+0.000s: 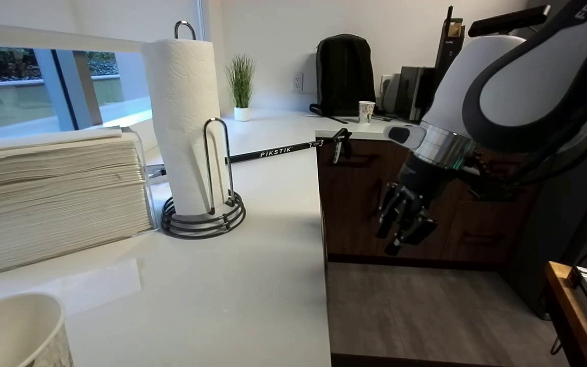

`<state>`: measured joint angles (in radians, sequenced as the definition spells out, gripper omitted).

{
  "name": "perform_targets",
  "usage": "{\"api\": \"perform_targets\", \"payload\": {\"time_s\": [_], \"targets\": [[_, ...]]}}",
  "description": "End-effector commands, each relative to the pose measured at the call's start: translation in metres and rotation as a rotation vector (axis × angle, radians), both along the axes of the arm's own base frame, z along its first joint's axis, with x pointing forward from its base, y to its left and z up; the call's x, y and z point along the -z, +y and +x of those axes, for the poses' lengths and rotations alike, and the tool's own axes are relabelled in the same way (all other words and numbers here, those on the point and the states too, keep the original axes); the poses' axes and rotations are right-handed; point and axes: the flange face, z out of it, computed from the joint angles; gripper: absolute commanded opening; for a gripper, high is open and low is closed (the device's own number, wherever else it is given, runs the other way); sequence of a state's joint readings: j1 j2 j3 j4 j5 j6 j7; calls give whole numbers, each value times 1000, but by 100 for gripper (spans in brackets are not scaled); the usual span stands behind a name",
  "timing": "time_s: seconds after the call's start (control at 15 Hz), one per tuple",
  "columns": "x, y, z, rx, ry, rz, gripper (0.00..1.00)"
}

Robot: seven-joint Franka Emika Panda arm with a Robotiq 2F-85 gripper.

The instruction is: Press the big button on the left side of the dish washing machine

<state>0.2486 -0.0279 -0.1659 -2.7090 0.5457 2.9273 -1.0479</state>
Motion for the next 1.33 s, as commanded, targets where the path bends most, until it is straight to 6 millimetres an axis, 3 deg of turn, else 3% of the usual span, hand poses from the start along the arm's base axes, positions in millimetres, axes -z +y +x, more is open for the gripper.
{"api": "perform_targets", "payload": {"time_s": [0.0, 0.2, 0.67, 1.27], "targets": [[11, 4, 17, 39, -42, 12, 19], [23, 10, 28, 52, -33, 40, 1], [62, 15, 44, 61, -10, 46, 0], [80, 17, 63, 70, -31, 91, 0]]}}
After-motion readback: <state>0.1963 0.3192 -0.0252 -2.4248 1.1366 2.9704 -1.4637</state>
